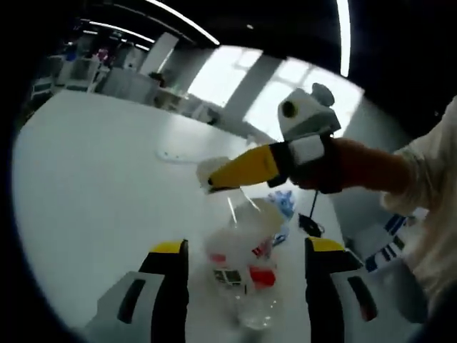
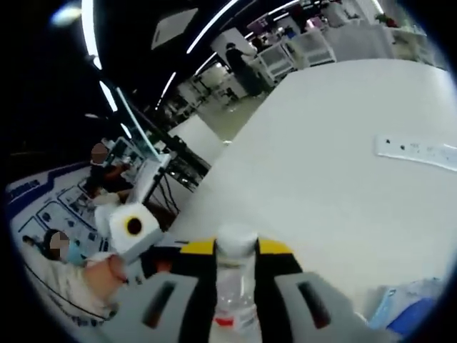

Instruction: Arrange the tabletop items into an orderly group along one side of the table until the central work area is clear of visible clutter.

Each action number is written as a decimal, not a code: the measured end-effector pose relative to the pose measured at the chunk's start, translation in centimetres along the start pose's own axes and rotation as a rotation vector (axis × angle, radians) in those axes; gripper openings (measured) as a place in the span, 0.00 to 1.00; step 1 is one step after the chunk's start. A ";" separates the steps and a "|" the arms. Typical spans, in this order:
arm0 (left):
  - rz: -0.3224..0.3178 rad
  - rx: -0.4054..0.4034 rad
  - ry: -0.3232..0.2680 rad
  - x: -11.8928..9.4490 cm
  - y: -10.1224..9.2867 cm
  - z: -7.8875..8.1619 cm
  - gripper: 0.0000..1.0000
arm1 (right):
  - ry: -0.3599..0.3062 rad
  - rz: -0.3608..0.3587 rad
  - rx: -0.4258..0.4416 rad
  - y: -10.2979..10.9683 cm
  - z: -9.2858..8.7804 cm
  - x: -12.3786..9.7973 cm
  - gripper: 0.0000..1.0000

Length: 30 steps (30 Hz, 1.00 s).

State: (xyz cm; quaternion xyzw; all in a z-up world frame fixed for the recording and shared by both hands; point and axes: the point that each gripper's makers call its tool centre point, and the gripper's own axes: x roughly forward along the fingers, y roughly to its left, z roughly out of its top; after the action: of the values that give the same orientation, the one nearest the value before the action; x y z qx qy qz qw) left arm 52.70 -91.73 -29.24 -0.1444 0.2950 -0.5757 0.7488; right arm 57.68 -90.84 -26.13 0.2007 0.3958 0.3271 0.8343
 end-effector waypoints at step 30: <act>-0.066 0.175 0.003 1.2 -1.3 0.6 0.38 | -0.118 -0.027 -0.124 2.4 0.7 -3.0 0.14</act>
State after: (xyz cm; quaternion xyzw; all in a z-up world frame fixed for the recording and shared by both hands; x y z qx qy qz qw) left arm 52.22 -93.31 -28.41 -0.0872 0.2400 -0.6237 0.7388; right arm 55.92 -91.34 -22.67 0.1624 0.3275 0.3274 0.8713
